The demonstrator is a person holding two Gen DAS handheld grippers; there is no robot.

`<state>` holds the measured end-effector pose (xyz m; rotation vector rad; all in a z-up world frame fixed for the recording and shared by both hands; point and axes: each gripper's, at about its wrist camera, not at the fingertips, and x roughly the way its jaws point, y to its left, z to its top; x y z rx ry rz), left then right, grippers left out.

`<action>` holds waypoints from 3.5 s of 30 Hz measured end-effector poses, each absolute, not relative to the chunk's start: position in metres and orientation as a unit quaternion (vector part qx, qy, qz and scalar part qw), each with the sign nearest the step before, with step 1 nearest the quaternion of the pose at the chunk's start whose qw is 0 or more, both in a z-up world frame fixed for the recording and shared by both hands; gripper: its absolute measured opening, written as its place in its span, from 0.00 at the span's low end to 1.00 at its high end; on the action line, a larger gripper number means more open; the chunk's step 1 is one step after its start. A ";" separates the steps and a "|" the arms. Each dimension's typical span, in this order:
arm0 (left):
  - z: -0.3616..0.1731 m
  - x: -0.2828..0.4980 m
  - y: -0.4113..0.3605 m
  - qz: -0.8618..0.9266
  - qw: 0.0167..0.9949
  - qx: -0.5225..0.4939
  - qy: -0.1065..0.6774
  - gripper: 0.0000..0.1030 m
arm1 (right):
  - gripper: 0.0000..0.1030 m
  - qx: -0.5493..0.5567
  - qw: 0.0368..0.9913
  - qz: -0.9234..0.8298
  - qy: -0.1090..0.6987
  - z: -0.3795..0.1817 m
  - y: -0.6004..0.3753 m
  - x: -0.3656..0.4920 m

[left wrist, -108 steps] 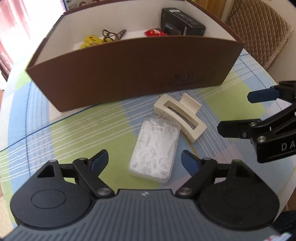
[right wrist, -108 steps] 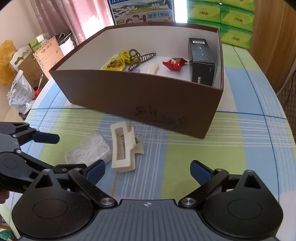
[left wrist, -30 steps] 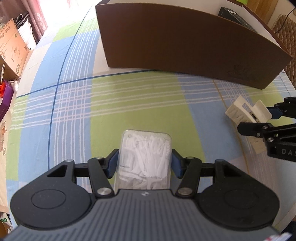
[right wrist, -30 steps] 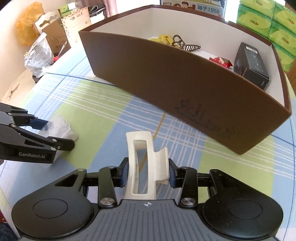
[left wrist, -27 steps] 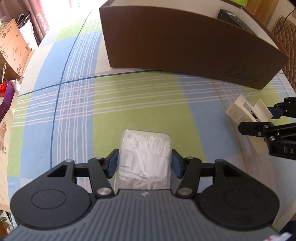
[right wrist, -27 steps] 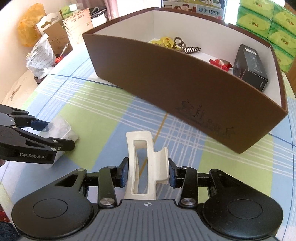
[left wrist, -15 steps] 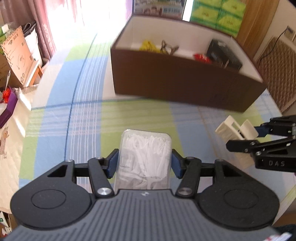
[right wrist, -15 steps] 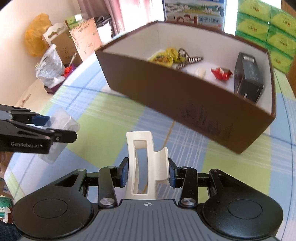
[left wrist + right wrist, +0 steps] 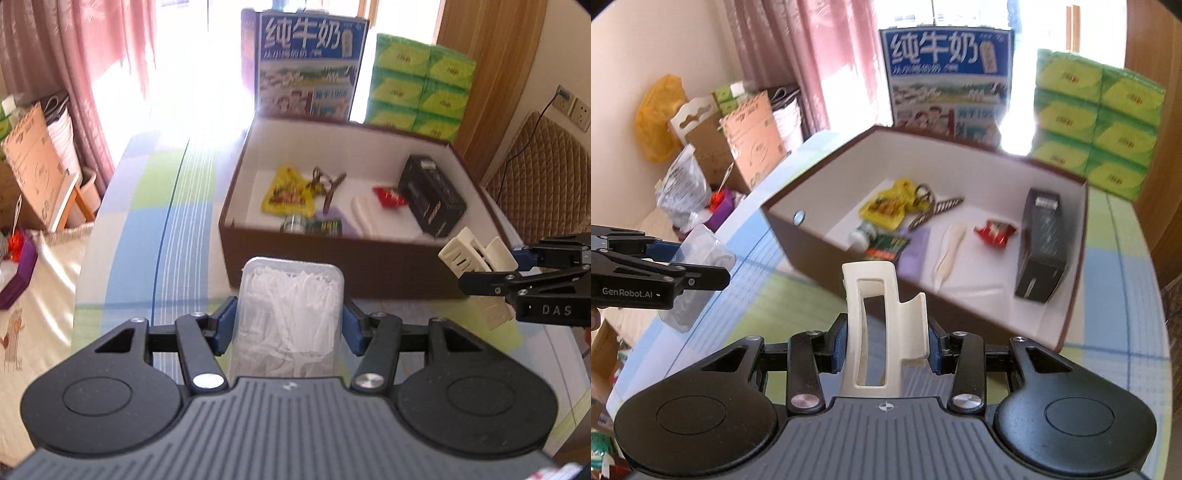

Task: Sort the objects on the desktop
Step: 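Lift and carry the floss case and claw clip over the brown box with both tools, then lower into the box and open both tools to release the floss case and clip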

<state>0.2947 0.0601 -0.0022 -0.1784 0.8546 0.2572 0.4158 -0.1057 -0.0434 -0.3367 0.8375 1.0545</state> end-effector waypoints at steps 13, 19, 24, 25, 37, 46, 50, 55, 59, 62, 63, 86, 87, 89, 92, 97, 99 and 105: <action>0.027 0.376 0.074 0.104 0.915 -0.044 0.387 0.51 | 0.37 -0.145 0.791 0.473 0.359 -0.018 -0.083 0.469; 0.016 0.414 0.083 0.100 0.911 -0.025 0.400 0.51 | 0.37 -0.150 0.793 0.467 0.361 -0.021 -0.068 0.492; -0.002 0.448 0.093 0.106 0.900 -0.007 0.422 0.51 | 0.37 -0.160 0.797 0.452 0.369 -0.033 -0.050 0.511; -0.005 0.454 0.095 0.108 0.899 -0.003 0.426 0.51 | 0.37 -0.162 0.797 0.448 0.371 -0.036 -0.045 0.515; -0.056 0.526 0.108 0.118 0.871 0.062 0.474 0.51 | 0.37 -0.177 0.791 0.424 0.405 -0.077 -0.011 0.555; -0.084 0.557 0.107 0.113 0.855 0.102 0.496 0.52 | 0.37 -0.186 0.790 0.411 0.416 -0.097 -0.005 0.575; -0.088 0.561 0.108 0.111 0.854 0.107 0.497 0.52 | 0.37 -0.190 0.791 0.410 0.412 -0.099 -0.005 0.579; -0.086 0.563 0.109 0.110 0.855 0.104 0.495 0.54 | 0.37 -0.190 0.791 0.409 0.414 -0.102 -0.004 0.581; -0.084 0.559 0.111 0.108 0.859 0.097 0.490 0.54 | 0.37 -0.194 0.790 0.409 0.413 -0.103 -0.003 0.581; -0.082 0.556 0.111 0.108 0.861 0.096 0.487 0.54 | 0.37 -0.195 0.789 0.410 0.414 -0.104 -0.003 0.581; -0.082 0.555 0.111 0.107 0.862 0.096 0.486 0.54 | 0.37 -0.196 0.788 0.411 0.414 -0.104 -0.003 0.581; -0.067 0.533 0.109 0.101 0.879 0.057 0.463 0.55 | 0.37 -0.241 0.783 0.411 0.401 -0.116 0.004 0.580; -0.066 0.532 0.109 0.100 0.880 0.055 0.461 0.55 | 0.37 -0.241 0.784 0.410 0.399 -0.117 0.004 0.580; -0.064 0.530 0.109 0.099 0.882 0.051 0.458 0.56 | 0.38 -0.240 0.788 0.411 0.390 -0.116 0.002 0.579; -0.060 0.527 0.108 0.098 0.885 0.044 0.453 0.57 | 0.43 -0.240 0.787 0.415 0.388 -0.114 0.000 0.578; -0.052 0.513 0.106 0.097 0.891 0.028 0.442 0.64 | 0.71 -0.217 0.789 0.428 0.382 -0.101 -0.014 0.567; -0.048 0.506 0.105 0.097 0.894 0.021 0.437 0.66 | 0.78 -0.206 0.790 0.430 0.387 -0.098 -0.021 0.560; -0.035 0.477 0.098 0.101 0.901 0.005 0.422 0.81 | 0.94 -0.176 0.791 0.428 0.400 -0.088 -0.042 0.541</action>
